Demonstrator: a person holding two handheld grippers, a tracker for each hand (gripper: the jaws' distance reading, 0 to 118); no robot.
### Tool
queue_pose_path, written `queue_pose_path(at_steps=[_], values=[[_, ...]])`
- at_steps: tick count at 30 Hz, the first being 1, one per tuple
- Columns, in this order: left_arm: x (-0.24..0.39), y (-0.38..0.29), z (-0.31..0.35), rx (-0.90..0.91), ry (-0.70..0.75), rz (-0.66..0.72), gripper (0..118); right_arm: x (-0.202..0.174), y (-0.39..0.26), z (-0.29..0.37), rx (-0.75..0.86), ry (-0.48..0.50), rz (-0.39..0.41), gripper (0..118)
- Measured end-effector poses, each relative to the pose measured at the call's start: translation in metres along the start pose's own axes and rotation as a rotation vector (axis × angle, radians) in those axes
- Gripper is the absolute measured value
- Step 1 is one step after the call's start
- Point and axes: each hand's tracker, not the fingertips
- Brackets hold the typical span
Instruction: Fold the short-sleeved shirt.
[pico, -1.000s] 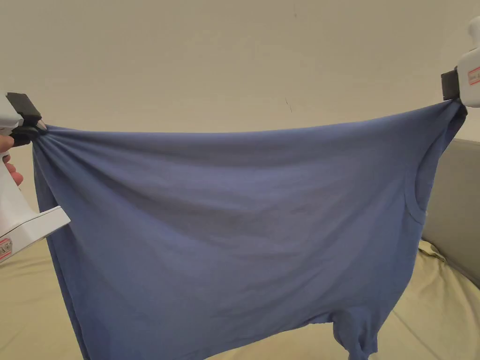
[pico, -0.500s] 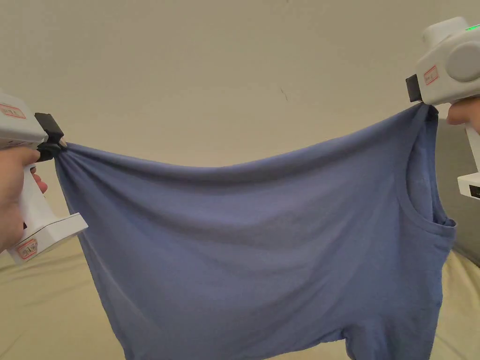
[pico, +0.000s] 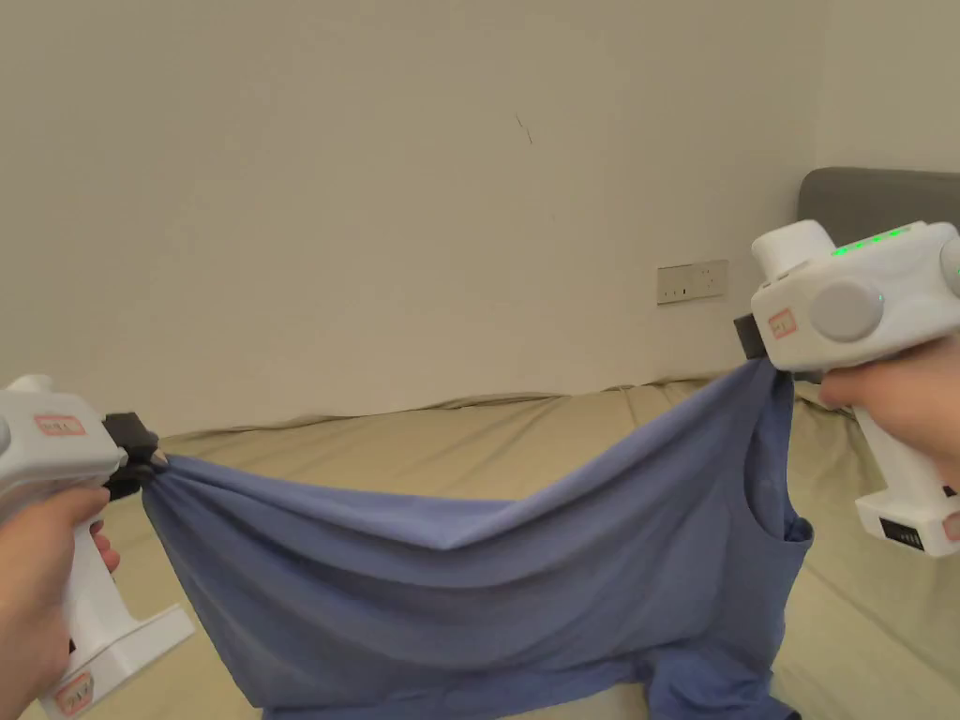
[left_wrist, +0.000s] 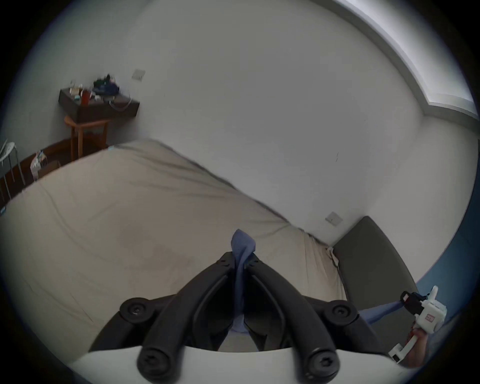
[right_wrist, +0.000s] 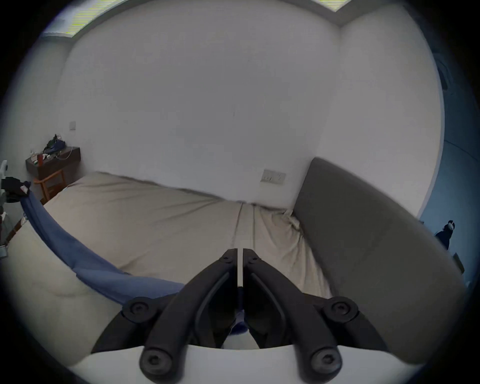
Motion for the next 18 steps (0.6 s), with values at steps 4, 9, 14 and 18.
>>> queue_pose_path(at_steps=[4,9,14,18], values=[[-0.022,-0.045,0.003,-0.042,-0.008,-0.008,4,-0.012,-0.063,0.003,-0.038,0.054,-0.019,5],[-0.059,-0.097,0.040,-0.094,-0.046,-0.076,4,-0.022,-0.145,0.040,-0.084,0.074,0.016,5],[-0.110,-0.146,0.079,-0.159,-0.087,0.040,4,-0.017,-0.220,0.086,-0.096,0.129,-0.063,5],[-0.129,-0.177,0.117,-0.222,-0.118,-0.026,4,-0.025,-0.262,0.139,-0.102,0.090,0.024,5]])
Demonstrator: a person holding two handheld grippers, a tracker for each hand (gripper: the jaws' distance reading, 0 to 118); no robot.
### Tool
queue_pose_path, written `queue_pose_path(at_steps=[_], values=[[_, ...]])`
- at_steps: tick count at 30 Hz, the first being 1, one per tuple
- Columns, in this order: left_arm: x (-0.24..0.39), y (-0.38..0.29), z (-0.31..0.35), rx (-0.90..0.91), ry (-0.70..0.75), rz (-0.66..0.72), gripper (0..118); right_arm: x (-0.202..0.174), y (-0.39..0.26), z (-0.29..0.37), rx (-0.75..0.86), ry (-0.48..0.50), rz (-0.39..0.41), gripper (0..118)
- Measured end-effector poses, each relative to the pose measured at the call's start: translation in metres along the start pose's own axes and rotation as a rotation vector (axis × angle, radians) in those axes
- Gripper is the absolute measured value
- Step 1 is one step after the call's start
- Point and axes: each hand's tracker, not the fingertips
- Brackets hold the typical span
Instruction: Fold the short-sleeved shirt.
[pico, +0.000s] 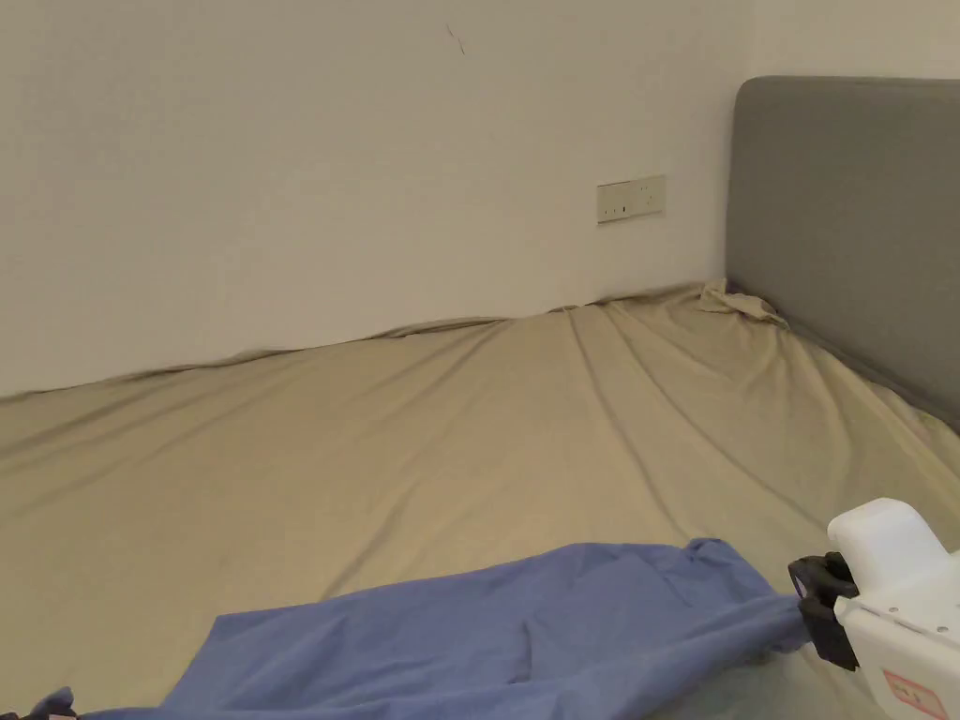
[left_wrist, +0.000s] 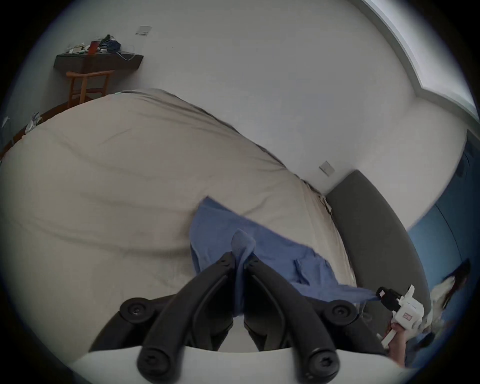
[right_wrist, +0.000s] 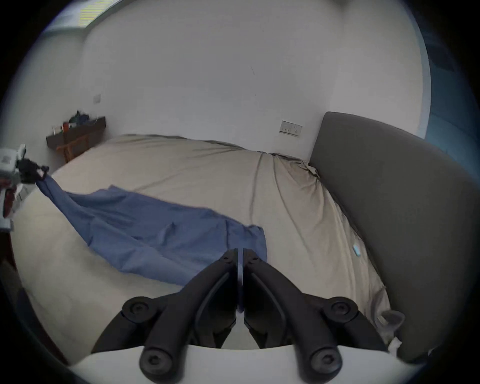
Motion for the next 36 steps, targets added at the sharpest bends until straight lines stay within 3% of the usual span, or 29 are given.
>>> queue_pose_path(at_steps=[7,11,16,19,25,30,31,32,33,34,35,36], values=[[-0.028,-0.044,0.041,-0.061,-0.015,0.014,4,-0.003,-0.059,0.054,-0.072,0.032,-0.034,5],[-0.044,-0.063,0.054,-0.120,0.007,0.022,4,0.008,-0.083,0.072,-0.122,0.043,-0.138,5],[-0.051,-0.079,0.070,-0.175,0.011,0.000,4,0.007,-0.107,0.083,-0.216,0.035,-0.150,5],[-0.057,-0.087,0.076,-0.204,0.005,0.017,4,-0.002,-0.117,0.082,-0.293,0.027,-0.079,5],[-0.079,-0.106,0.052,-0.284,0.109,0.004,4,-0.014,-0.149,0.048,-0.451,0.066,-0.068,5],[-0.099,-0.133,0.023,-0.377,0.242,-0.003,4,-0.014,-0.179,0.016,-0.562,0.091,-0.118,5],[-0.110,-0.136,0.017,-0.391,0.265,0.003,13,-0.013,-0.185,0.008,-0.601,0.108,-0.144,6],[-0.111,-0.139,0.013,-0.380,0.265,0.016,51,-0.012,-0.190,0.001,-0.637,0.126,-0.161,14],[-0.110,-0.140,0.011,-0.383,0.287,0.005,113,-0.011,-0.190,-0.002,-0.642,0.149,-0.162,56],[-0.104,-0.138,0.012,-0.383,0.283,-0.041,118,-0.010,-0.185,0.001,-0.612,0.183,-0.134,103],[-0.095,-0.135,0.020,-0.318,0.233,-0.077,116,-0.007,-0.173,0.008,-0.568,0.183,-0.089,118],[-0.083,-0.126,0.037,-0.202,0.201,-0.097,117,-0.003,-0.160,0.017,-0.518,0.155,-0.070,115]])
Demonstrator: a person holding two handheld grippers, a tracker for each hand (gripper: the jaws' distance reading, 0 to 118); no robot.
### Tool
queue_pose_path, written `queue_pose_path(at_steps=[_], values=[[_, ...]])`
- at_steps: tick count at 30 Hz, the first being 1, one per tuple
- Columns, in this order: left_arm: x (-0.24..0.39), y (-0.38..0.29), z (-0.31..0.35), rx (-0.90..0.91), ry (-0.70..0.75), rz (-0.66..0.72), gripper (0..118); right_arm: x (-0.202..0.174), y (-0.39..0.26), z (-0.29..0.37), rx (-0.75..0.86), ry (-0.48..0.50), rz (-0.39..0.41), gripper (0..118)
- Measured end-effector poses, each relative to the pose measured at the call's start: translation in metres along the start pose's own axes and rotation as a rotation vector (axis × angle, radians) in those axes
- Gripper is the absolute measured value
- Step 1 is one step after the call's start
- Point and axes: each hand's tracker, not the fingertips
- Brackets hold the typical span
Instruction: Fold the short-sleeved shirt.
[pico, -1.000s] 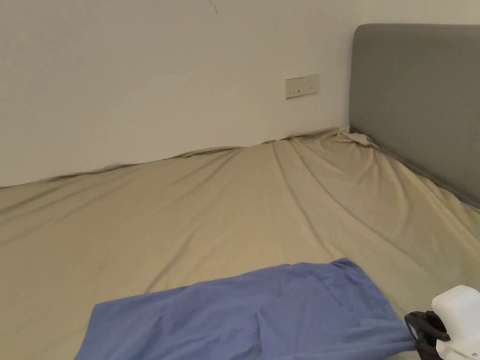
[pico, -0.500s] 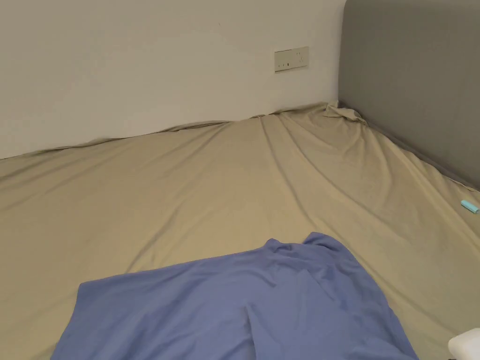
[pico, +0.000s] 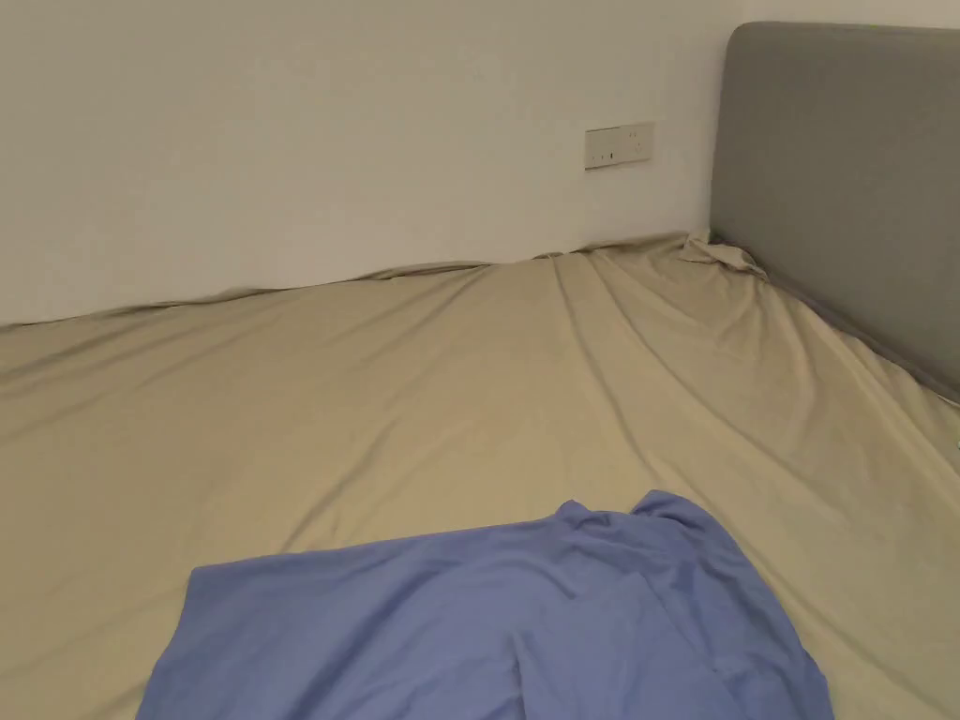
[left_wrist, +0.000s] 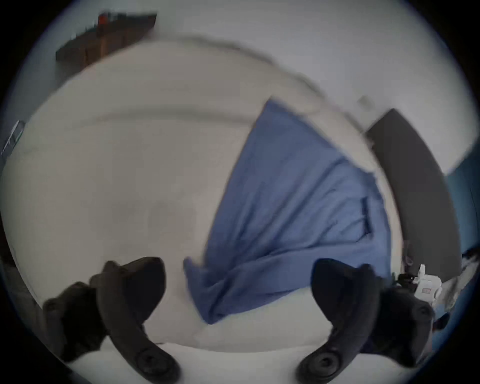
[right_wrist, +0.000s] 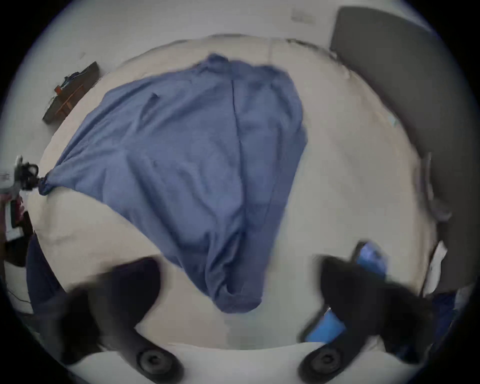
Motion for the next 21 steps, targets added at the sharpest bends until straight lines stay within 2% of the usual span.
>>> queue_pose_path(at_steps=[1,4,7,10,11,12,13,14,15,17,19,21], values=[[0.010,0.007,0.013,0.036,-0.016,-0.006,118,0.001,0.006,0.024,0.145,-0.044,0.009,116],[0.045,0.017,0.047,0.124,-0.052,-0.066,118,0.001,0.019,0.074,0.294,-0.081,-0.026,118],[0.092,0.017,0.052,0.109,-0.042,-0.165,118,-0.006,0.057,0.096,0.445,-0.044,-0.092,118],[0.130,0.003,0.042,0.115,0.016,-0.231,118,-0.033,0.072,0.098,0.486,0.015,-0.157,118],[0.111,0.006,0.022,0.116,-0.007,-0.220,117,-0.043,0.074,0.093,0.500,0.036,-0.171,114],[0.113,0.009,0.016,0.121,-0.004,-0.232,102,-0.050,0.076,0.089,0.501,0.043,-0.175,86],[0.115,0.011,0.006,0.111,-0.029,-0.202,69,-0.058,0.079,0.079,0.493,0.038,-0.176,38],[0.124,0.009,0.001,0.106,-0.030,-0.194,19,-0.062,0.080,0.066,0.480,0.032,-0.178,3],[0.136,0.005,-0.004,0.110,-0.020,-0.200,0,-0.067,0.081,0.058,0.475,0.027,-0.175,3],[0.147,0.012,-0.021,0.072,-0.006,-0.241,0,-0.072,0.087,0.045,0.441,0.103,-0.115,3],[0.153,0.030,-0.036,0.075,-0.035,-0.247,0,-0.074,0.090,0.036,0.463,0.099,-0.112,3],[0.157,0.058,-0.057,0.077,-0.043,-0.281,0,-0.071,0.095,0.030,0.458,0.112,-0.071,3]])
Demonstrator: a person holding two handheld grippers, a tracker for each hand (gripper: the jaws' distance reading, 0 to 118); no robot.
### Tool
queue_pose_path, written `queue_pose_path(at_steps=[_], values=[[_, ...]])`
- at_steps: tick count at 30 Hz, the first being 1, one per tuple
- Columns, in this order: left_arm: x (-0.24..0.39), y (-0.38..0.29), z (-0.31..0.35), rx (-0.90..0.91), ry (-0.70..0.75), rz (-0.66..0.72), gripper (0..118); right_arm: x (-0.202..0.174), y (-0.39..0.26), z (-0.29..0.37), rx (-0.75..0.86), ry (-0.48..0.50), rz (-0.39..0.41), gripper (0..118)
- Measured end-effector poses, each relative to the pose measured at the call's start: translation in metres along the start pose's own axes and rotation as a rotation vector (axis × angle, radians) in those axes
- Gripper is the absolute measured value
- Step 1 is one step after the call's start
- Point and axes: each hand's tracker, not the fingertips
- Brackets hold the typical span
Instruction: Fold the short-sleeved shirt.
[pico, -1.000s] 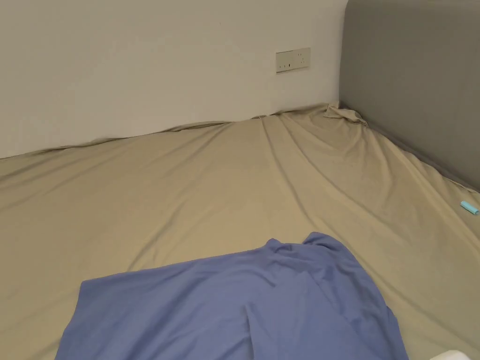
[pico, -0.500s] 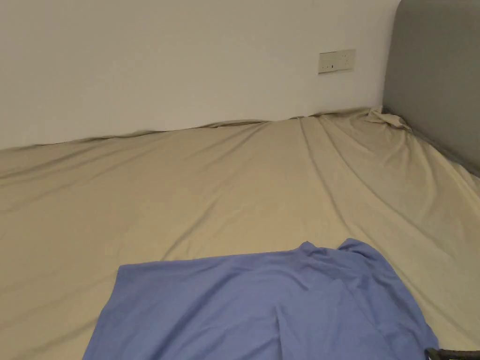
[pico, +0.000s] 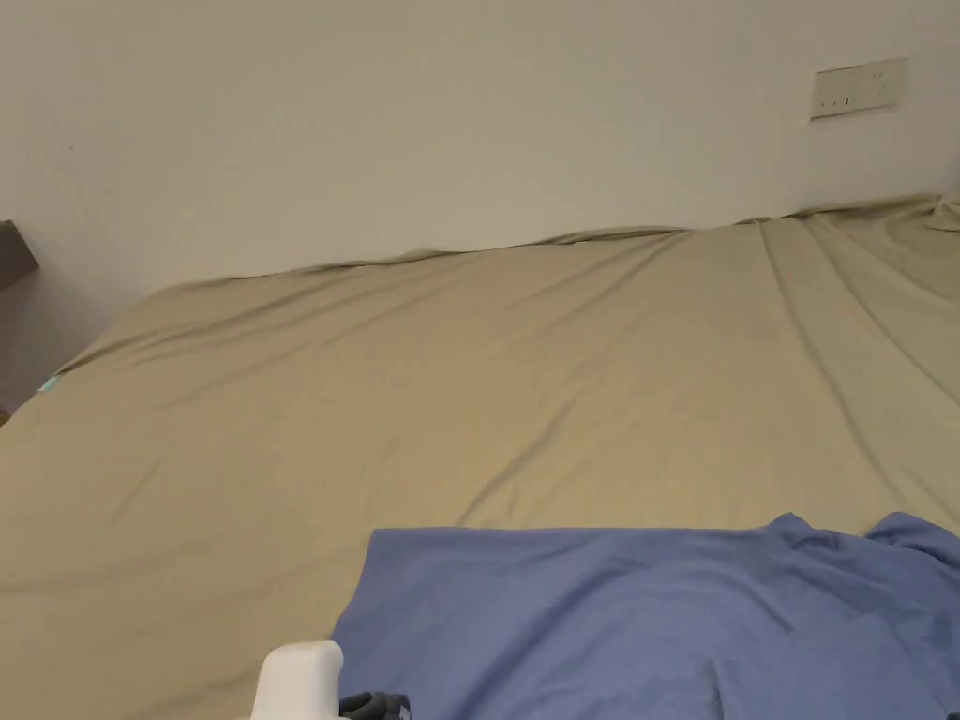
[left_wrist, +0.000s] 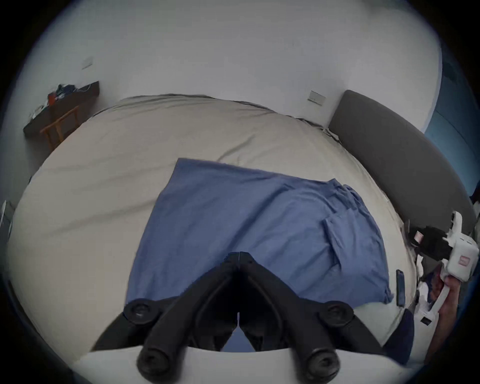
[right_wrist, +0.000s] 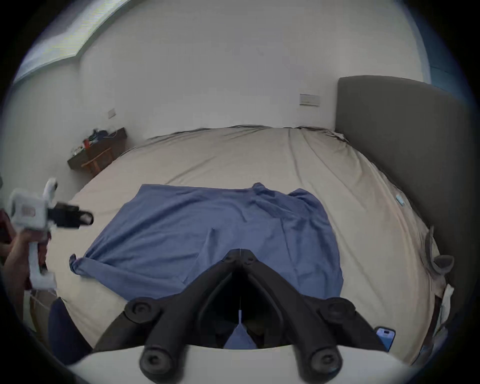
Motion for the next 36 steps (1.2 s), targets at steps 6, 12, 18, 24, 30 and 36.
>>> queue_pose_path(at_steps=[6,12,18,24,30,36], values=[[-0.050,0.104,-0.116,-0.037,0.127,-0.069,27,0.000,0.004,-0.008,-0.002,0.045,-0.035,3],[-0.087,0.154,-0.220,-0.163,0.200,0.037,118,0.009,-0.009,-0.028,-0.049,0.049,-0.051,3],[-0.100,0.146,-0.259,-0.213,0.255,0.077,118,0.017,-0.012,-0.039,-0.079,0.046,-0.038,3],[-0.081,0.136,-0.246,-0.128,0.334,-0.054,3,0.030,-0.012,-0.051,-0.112,-0.015,-0.039,3],[-0.070,0.134,-0.204,-0.022,0.089,0.062,3,0.052,0.002,-0.059,-0.129,-0.072,-0.052,3],[-0.059,0.136,-0.132,0.074,-0.104,0.181,3,0.113,0.044,-0.099,-0.105,-0.087,-0.046,102]])
